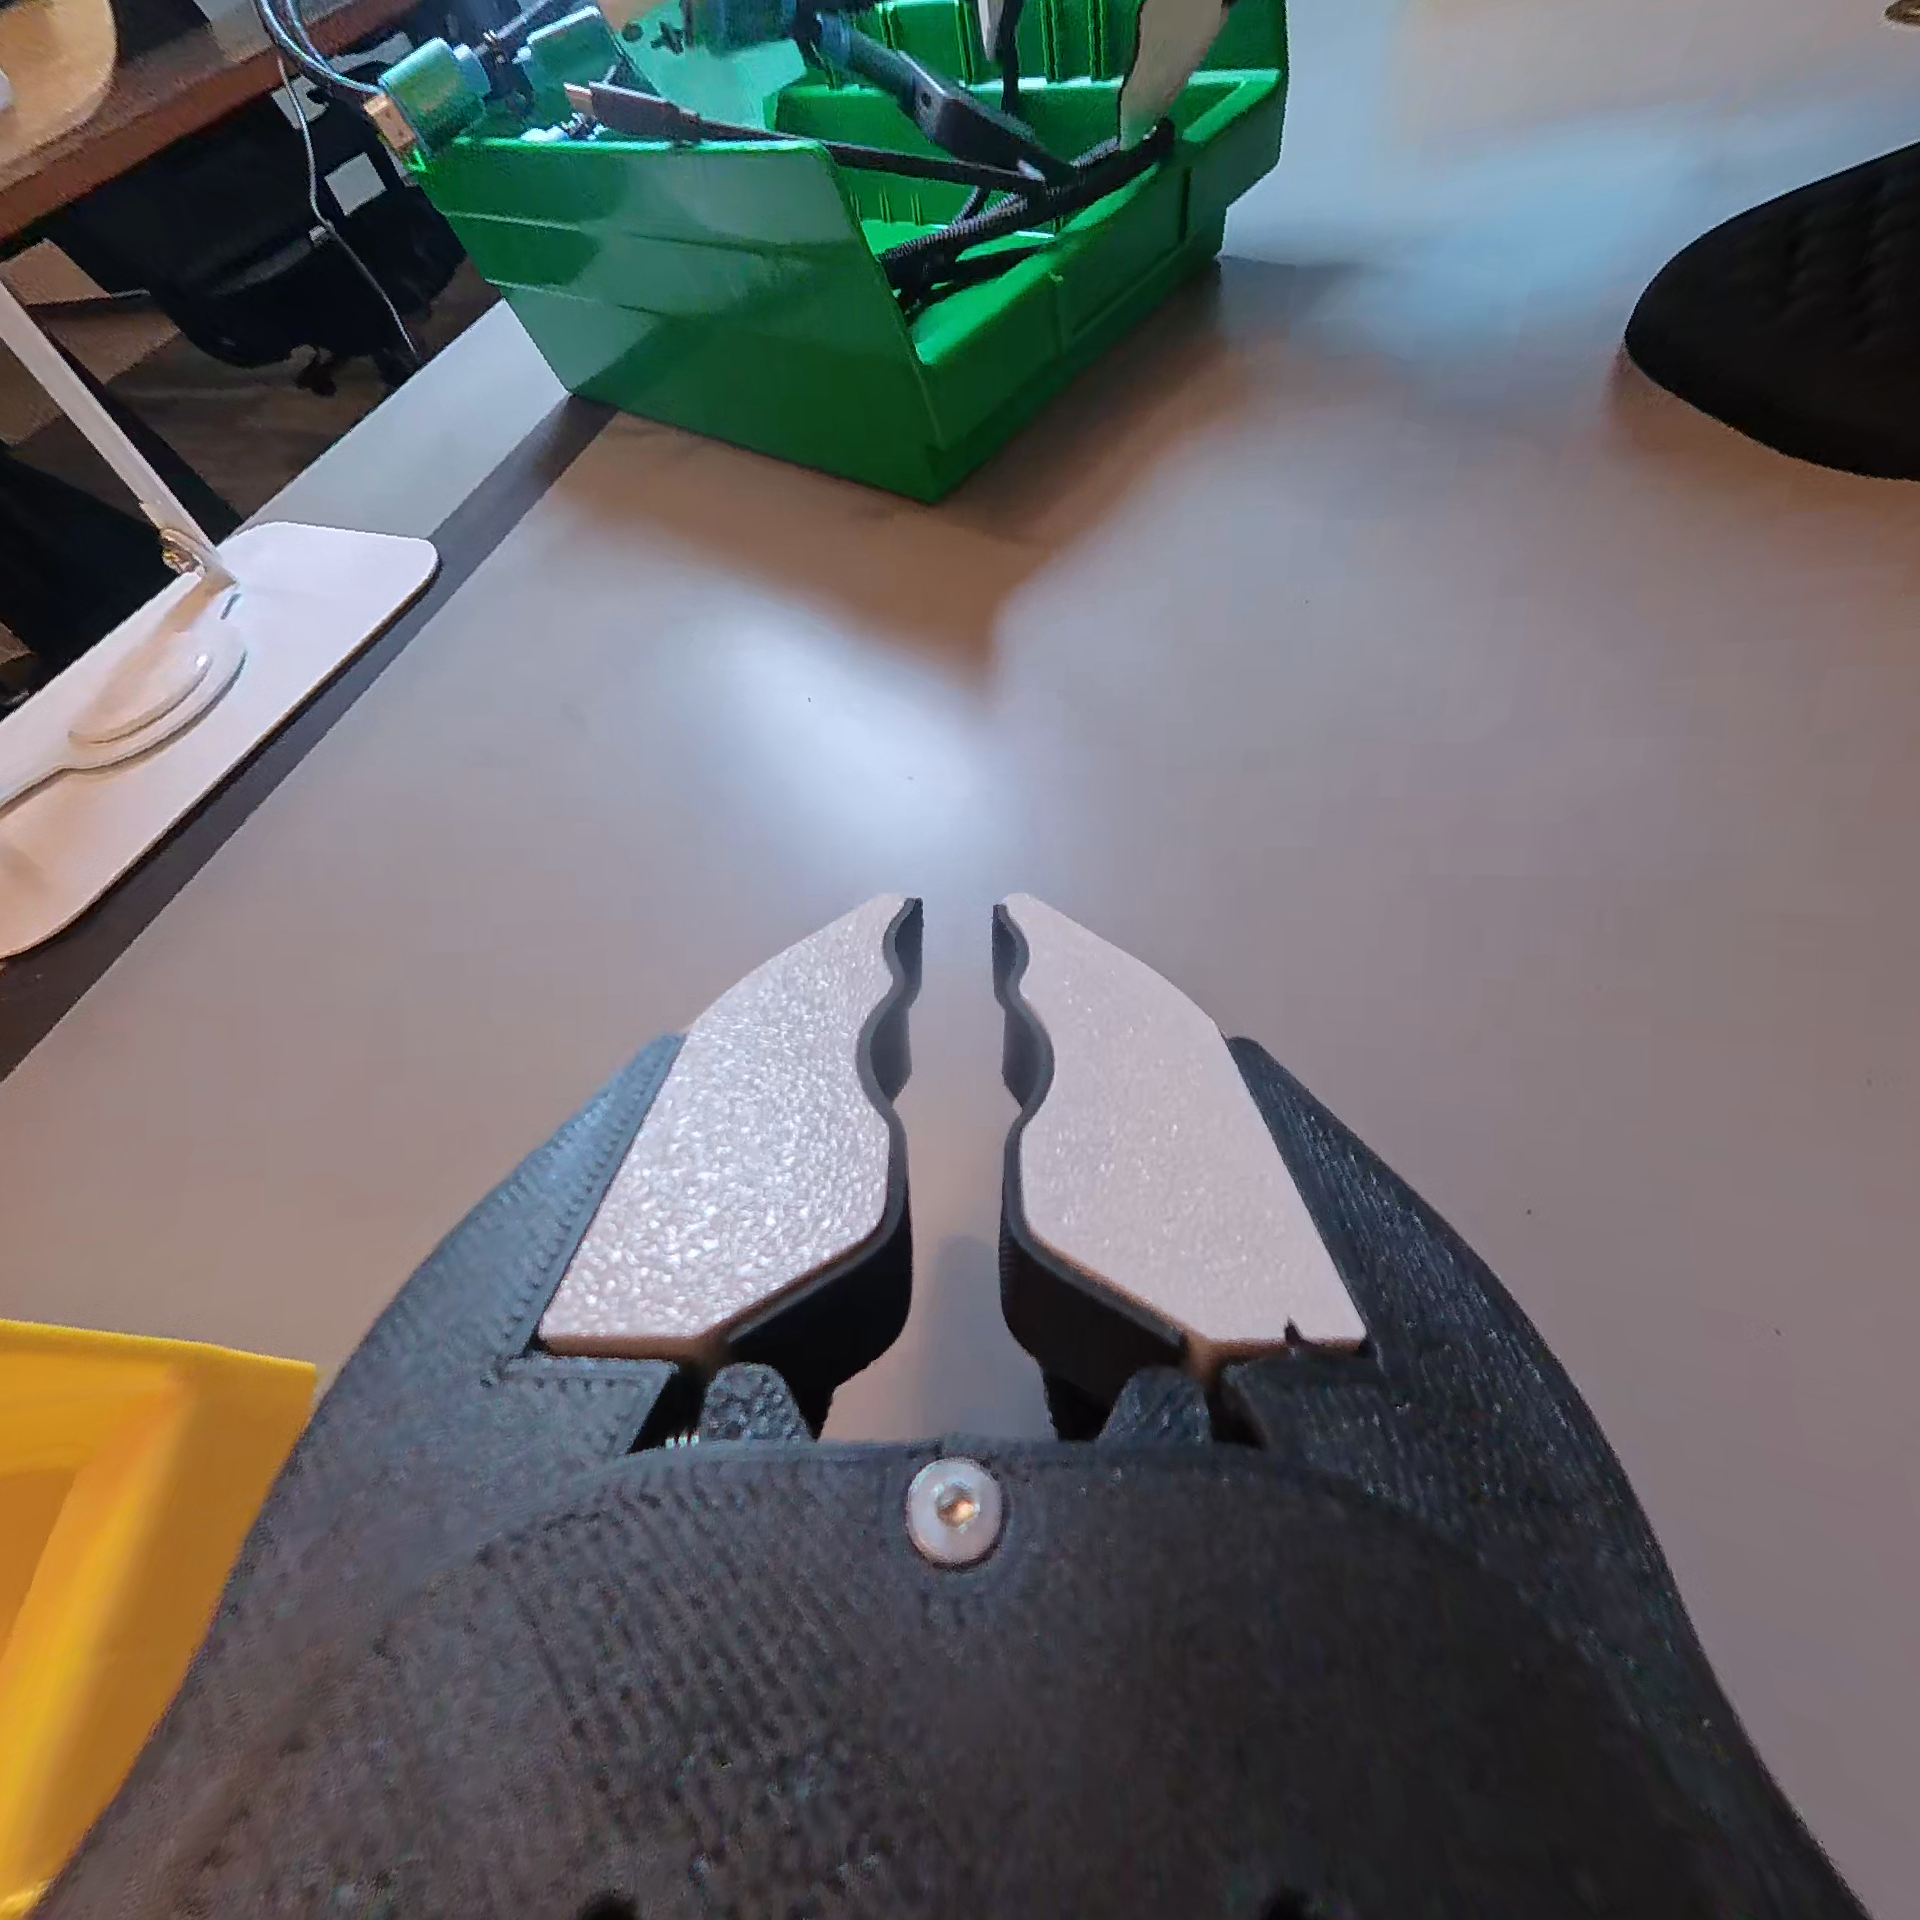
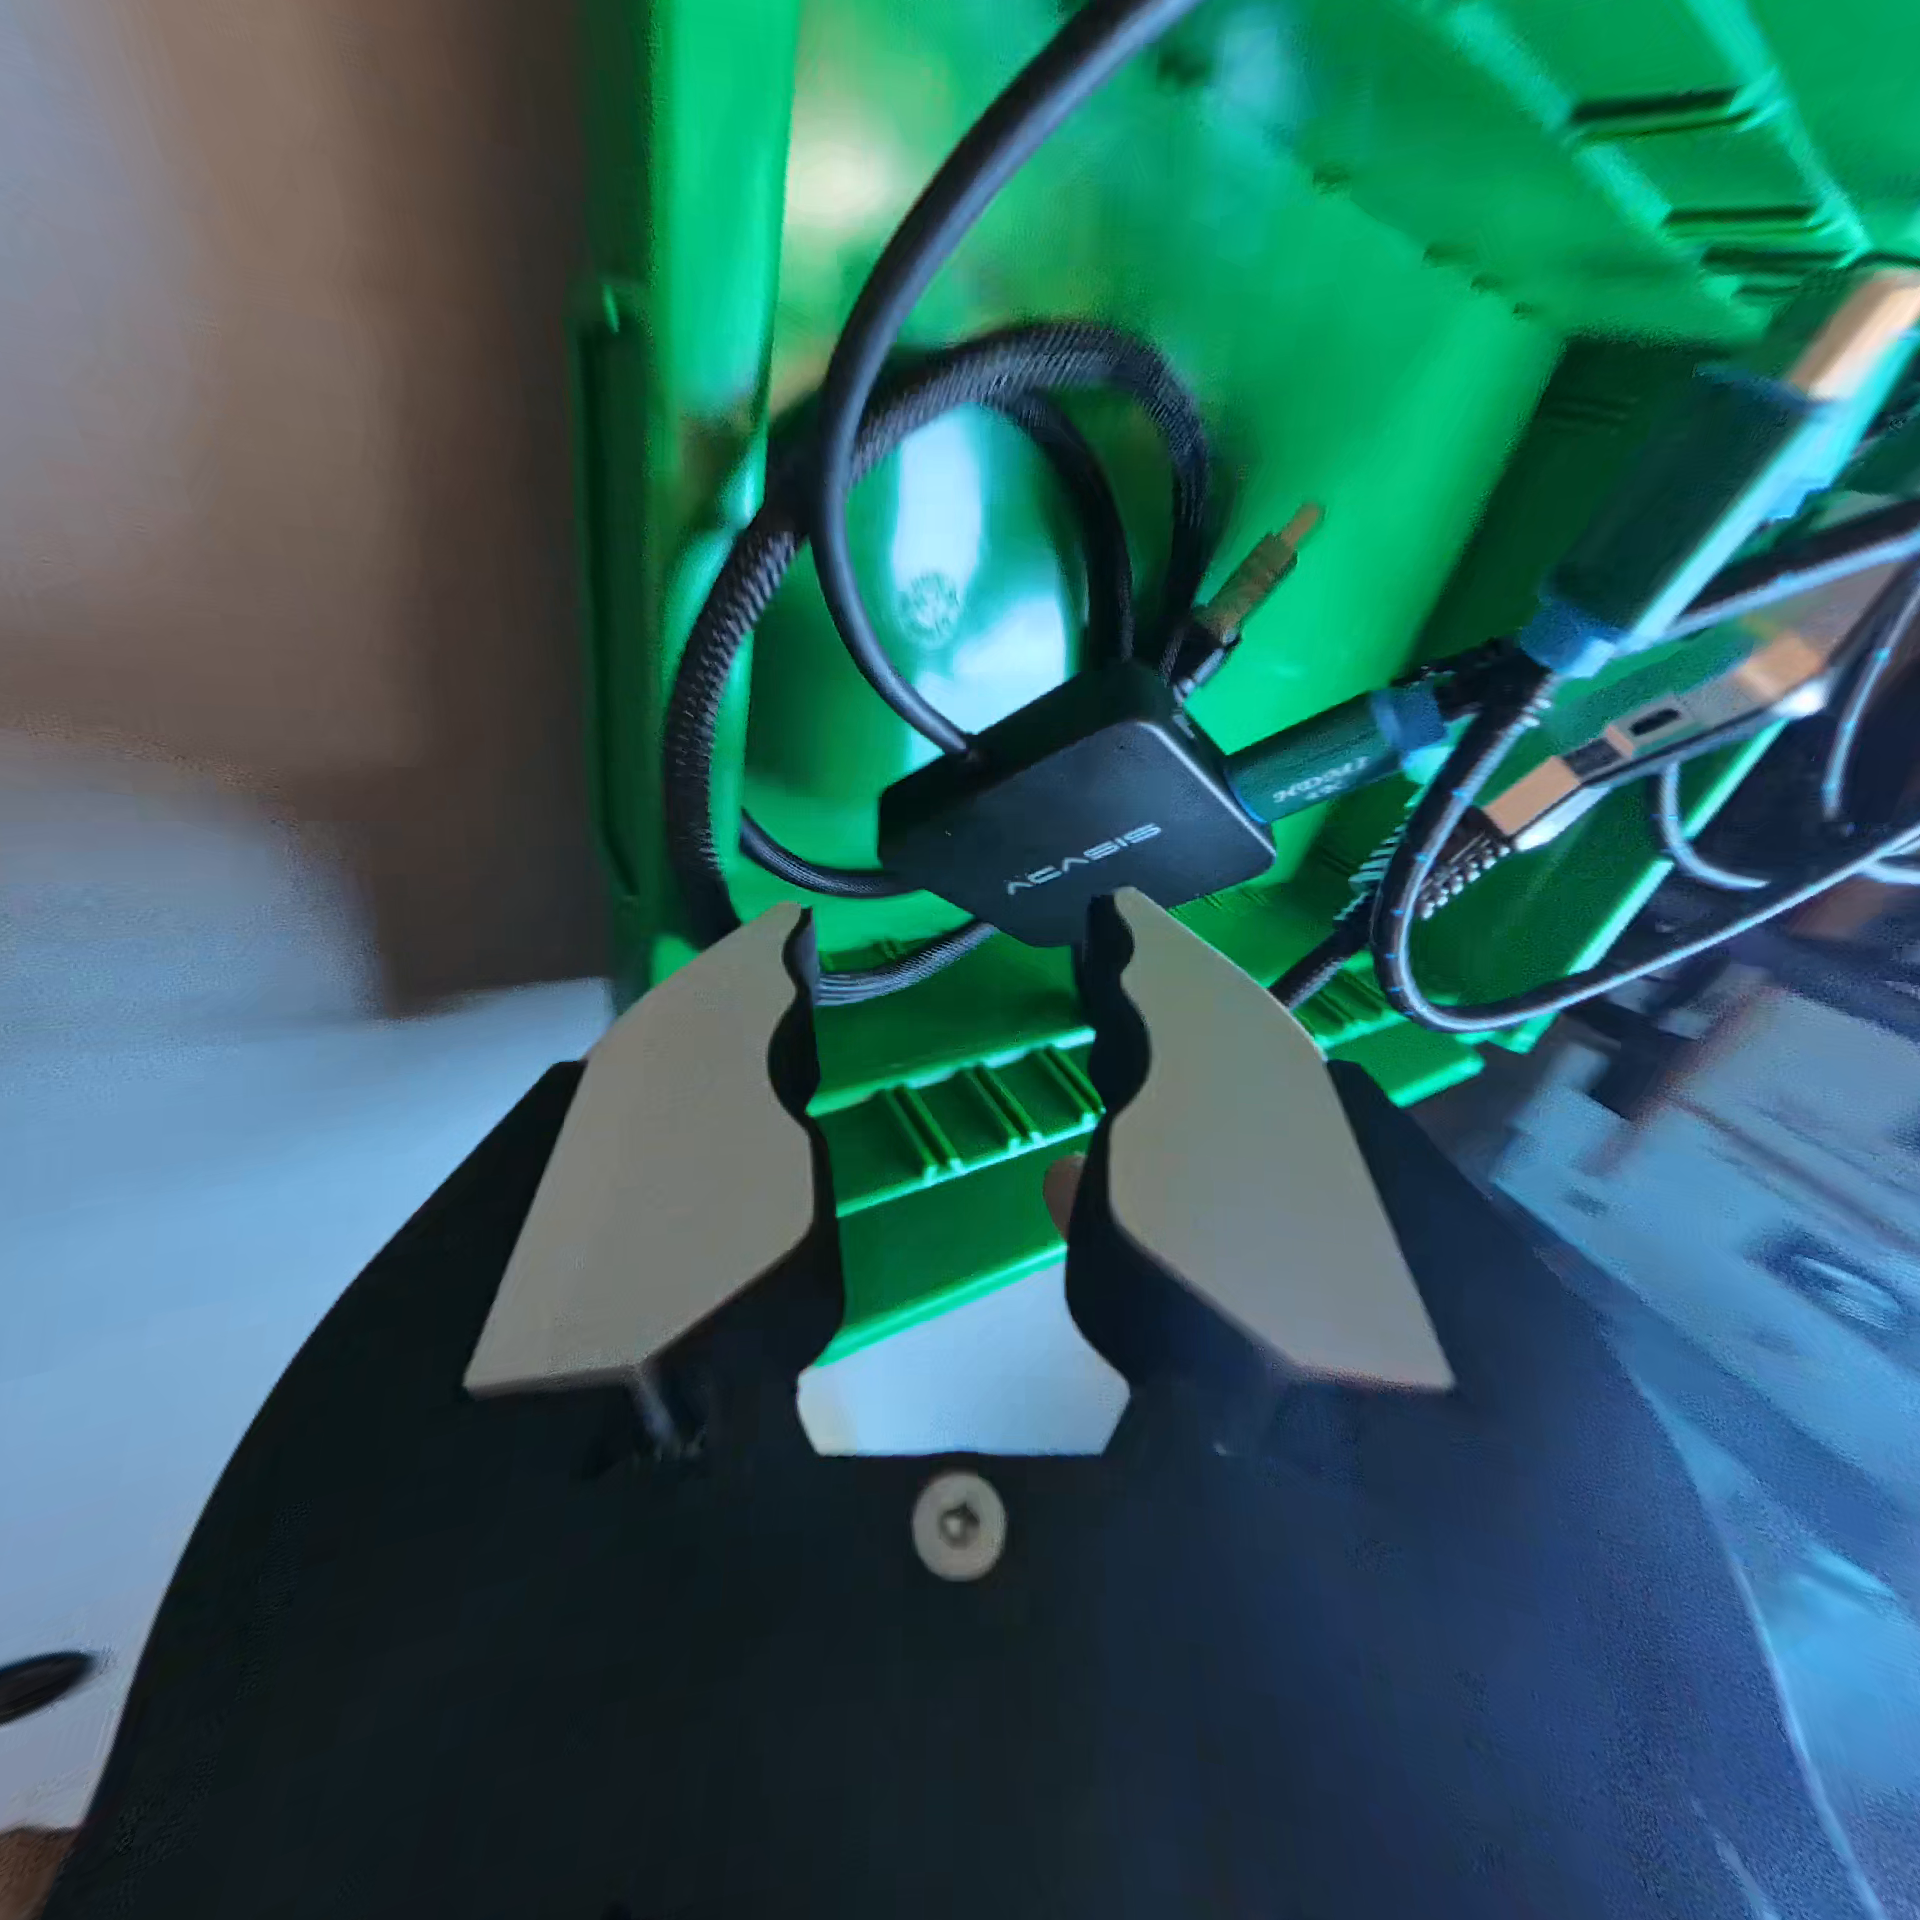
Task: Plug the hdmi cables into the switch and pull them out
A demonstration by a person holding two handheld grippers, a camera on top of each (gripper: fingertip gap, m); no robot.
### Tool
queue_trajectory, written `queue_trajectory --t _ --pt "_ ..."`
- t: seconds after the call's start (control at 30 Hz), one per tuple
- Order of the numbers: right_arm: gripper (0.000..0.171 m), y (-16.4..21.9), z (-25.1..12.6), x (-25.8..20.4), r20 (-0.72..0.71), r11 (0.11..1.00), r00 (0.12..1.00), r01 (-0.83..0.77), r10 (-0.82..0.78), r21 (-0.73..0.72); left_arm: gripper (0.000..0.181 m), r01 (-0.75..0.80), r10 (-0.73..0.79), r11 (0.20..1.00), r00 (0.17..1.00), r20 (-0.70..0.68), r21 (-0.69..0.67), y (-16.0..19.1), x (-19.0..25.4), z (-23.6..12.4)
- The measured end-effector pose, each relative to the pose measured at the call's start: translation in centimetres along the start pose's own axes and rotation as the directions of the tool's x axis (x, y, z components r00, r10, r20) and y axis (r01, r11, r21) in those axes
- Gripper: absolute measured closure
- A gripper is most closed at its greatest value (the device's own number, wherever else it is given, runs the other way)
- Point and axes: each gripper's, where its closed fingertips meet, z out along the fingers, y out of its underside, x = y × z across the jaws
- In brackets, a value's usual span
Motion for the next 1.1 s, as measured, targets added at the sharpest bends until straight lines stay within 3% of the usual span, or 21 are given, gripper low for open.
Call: queue_trajectory --t 0.17,0.3,0.4,0.5,0.57,0.67,0.73,0.83,0.9,1.0,1.1 --pt "0.127 -4.4 -5.4 1.0 0.134 0.892 0.971 -0.237 0.2 0.385 0.168 -0.014 0.014 1.0 1.0 0.001 -0.004 0.0 0.2 0.2" --pt "0.138 -7.6 -5.7 1.1 0.17 0.797 0.946 -0.325 0.276 0.509 0.168 -0.003 0.003 1.0 1.0 0.01 0.005 -0.2 0.0 0.1" --pt "0.143 -9.4 -3.4 0.7 0.301 0.738 0.878 -0.477 0.372 0.478 0.168 0.004 -0.004 1.0 1.0 0.014 -0.002 0.0 0.0 0.1" --pt "0.162 -9.5 -0.6 1.5 0.307 0.734 0.843 -0.537 0.442 0.416 0.169 -0.008 0.008 1.0 1.0 0.019 -0.009 0.1 0.0 0.1" --pt "0.162 -8.2 1.2 2.0 0.244 0.783 0.846 -0.531 0.474 0.323 0.169 -0.013 0.013 1.0 1.0 0.02 -0.016 0.3 0.0 0.1" --pt "0.16 -7.9 2.1 1.1 0.277 0.817 0.839 -0.53 0.468 0.225 0.169 -0.014 0.015 1.0 1.0 0.016 -0.024 0.4 0.1 0.2" --pt "0.147 -8.1 1.2 1.9 0.245 0.813 0.853 -0.516 0.46 0.27 0.168 -0.018 0.019 0.999 0.999 0.028 -0.027 0.4 -0.1 0.1" --pt "0.135 -9.0 -2.3 3.1 0.327 0.692 0.808 -0.588 0.49 0.418 0.164 -0.005 0.005 1.0 0.998 0.07 -0.013 0.1 -0.8 -0.4" --pt "0.135 -8.4 -4.8 3.5 0.317 0.649 0.824 -0.566 0.469 0.509 0.16 0.009 -0.009 1.0 0.993 0.114 0.003 -0.2 -1.8 -0.9" --pt "0.145 -6.4 -6.5 -0.2 0.317 0.735 0.886 -0.459 0.337 0.499 0.154 0.026 -0.03 0.999 0.98 0.197 0.021 -0.5 -3.8 -2.5" --pt "0.157 -4.3 -5.1 -5.2 0.307 0.846 0.924 -0.343 0.227 0.407 0.155 0.058 -0.073 0.996 0.962 0.263 0.062 -0.8 -5.6 -4.5"
